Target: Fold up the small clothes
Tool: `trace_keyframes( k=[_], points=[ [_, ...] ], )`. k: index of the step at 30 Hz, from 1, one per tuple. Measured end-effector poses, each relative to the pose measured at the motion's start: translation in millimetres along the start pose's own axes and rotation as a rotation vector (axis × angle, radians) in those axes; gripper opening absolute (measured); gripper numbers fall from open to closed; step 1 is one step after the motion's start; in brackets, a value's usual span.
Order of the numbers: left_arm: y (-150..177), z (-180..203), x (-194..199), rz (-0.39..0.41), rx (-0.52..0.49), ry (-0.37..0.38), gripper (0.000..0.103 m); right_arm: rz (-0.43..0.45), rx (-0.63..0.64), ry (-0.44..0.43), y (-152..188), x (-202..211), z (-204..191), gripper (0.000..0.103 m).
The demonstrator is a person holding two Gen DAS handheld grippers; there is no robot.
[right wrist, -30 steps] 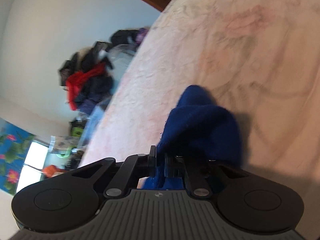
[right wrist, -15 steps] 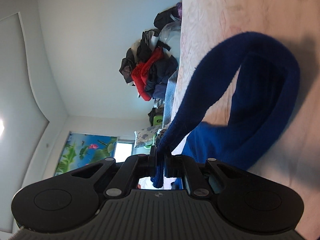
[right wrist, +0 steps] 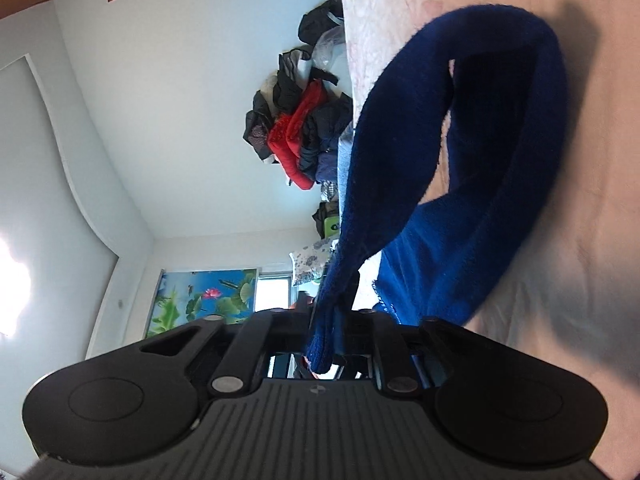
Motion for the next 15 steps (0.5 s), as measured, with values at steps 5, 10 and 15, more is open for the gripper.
trace_keyframes(
  k=[5,10,15],
  points=[
    [-20,30,49,0.072,-0.177,-0.058,0.004,0.012,0.032,0.064,1,14,-9,0.079],
    [-45,46,157,0.28,-0.299,-0.105,0.004,0.034,0.053,0.114,-1,31,-13,0.08],
    [-67,-17,275,0.511,-0.166,-0.228,0.004,0.024,0.12,0.259,-8,30,-7,0.08]
  ],
)
Point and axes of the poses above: each gripper's, at about its wrist camera, not at the fingertips, and x roughly against the way its jaws point, z to its right, y to its underside, the point moved 7 cm from there along -x, roughly the way its jaws point, and after that the axes turned 15 degrees about -z, right-handed, at the moved point
